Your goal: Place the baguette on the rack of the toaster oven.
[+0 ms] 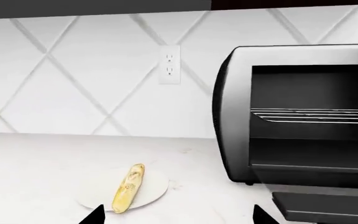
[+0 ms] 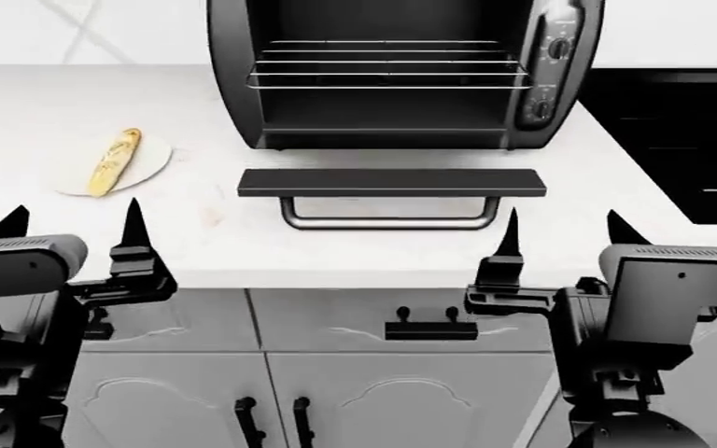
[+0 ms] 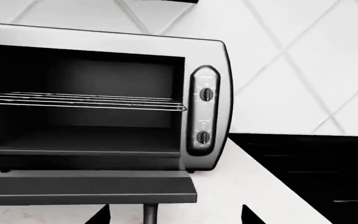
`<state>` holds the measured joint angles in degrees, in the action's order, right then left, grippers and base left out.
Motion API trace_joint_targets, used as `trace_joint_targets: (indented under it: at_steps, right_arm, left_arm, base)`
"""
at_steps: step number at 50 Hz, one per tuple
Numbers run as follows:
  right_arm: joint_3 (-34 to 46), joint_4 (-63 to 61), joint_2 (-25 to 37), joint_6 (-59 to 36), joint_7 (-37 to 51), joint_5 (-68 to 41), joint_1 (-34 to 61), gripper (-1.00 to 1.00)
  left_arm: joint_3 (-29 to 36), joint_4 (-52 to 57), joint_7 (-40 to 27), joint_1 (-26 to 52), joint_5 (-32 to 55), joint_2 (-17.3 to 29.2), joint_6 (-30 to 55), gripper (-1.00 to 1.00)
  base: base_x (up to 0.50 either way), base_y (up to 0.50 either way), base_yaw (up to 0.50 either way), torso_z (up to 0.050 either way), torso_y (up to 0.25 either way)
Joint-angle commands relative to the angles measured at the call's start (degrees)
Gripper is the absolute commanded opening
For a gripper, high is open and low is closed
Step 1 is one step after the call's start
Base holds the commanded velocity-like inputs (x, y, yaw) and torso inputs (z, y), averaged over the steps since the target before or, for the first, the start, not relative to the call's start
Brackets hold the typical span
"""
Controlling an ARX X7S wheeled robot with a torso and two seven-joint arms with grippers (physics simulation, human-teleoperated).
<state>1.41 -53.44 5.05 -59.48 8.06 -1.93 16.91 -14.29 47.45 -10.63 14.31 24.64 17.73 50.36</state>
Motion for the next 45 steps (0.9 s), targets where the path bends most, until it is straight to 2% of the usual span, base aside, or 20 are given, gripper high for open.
trace_joint_targets:
  at_steps: [1,13,21,24,27,31,35,40,44,45]
  right_arm:
    - [-3.11,-1.64,-0.07,-2.14,-0.22,-2.06,0.61,1.00]
    - [-4.32,-3.59,1.19,-4.00,0.59,-2.61,1.42,1.00]
    - [-6.71,-5.35,2.00,-7.70,0.54,-3.48,2.35,1.00]
    - [-7.22,-5.42,2.22,-7.38,1.07,-3.39,2.03,1.00]
    - [-7.00,-5.47,2.72,-7.38,1.32,-3.46,2.11,1.00]
    - [-7.13,-5.33,2.51,-7.36,1.80,-3.67,2.10,1.00]
    - [-7.42,-5.00,2.85,-7.51,1.91,-3.94,2.59,1.00]
    - [-7.56,-4.74,2.92,-6.81,2.27,-4.07,1.43,1.00]
    - [-7.83,-5.38,3.19,-8.38,2.39,-4.55,2.47,1.00]
    - [-7.95,-4.97,3.10,-7.64,2.42,-4.59,2.06,1.00]
  left_arm:
    - [0.40,0.88,-2.07,2.44,1.13,0.29,4.48,1.00]
    - [-0.91,2.86,-3.02,3.82,2.50,1.36,7.17,1.00]
    - [-0.41,2.41,-4.11,5.83,2.92,2.13,10.17,1.00]
    - [-2.22,2.01,-4.84,8.66,5.47,1.73,15.29,1.00]
    - [-1.07,2.05,-4.13,11.13,7.05,3.44,18.81,1.00]
    - [-3.86,0.88,-5.34,19.94,9.88,4.19,27.02,1.00]
    - [-3.61,-3.36,-6.85,25.90,9.66,4.84,30.70,1.00]
    - [0.01,-8.80,-7.49,27.85,7.80,6.75,30.44,1.00]
    - [2.99,-13.28,-5.98,32.57,8.84,9.15,34.21,1.00]
    - [5.02,-14.19,-6.18,32.86,7.66,10.34,32.50,1.00]
  base:
    - [0.50,0.07,0.00,0.000,0.000]
    - [0.50,0.03,0.00,0.000,0.000]
    - [0.00,0.00,0.00,0.000,0.000]
    - [0.00,0.00,0.00,0.000,0.000]
    - [0.00,0.00,0.00,0.000,0.000]
    - [0.00,0.00,0.00,0.000,0.000]
    - [0.00,0.00,0.00,0.000,0.000]
    - [0.00,0.00,0.00,0.000,0.000]
    - [0.00,0.00,0.00,0.000,0.000]
    - [0.00,0.00,0.00,0.000,0.000]
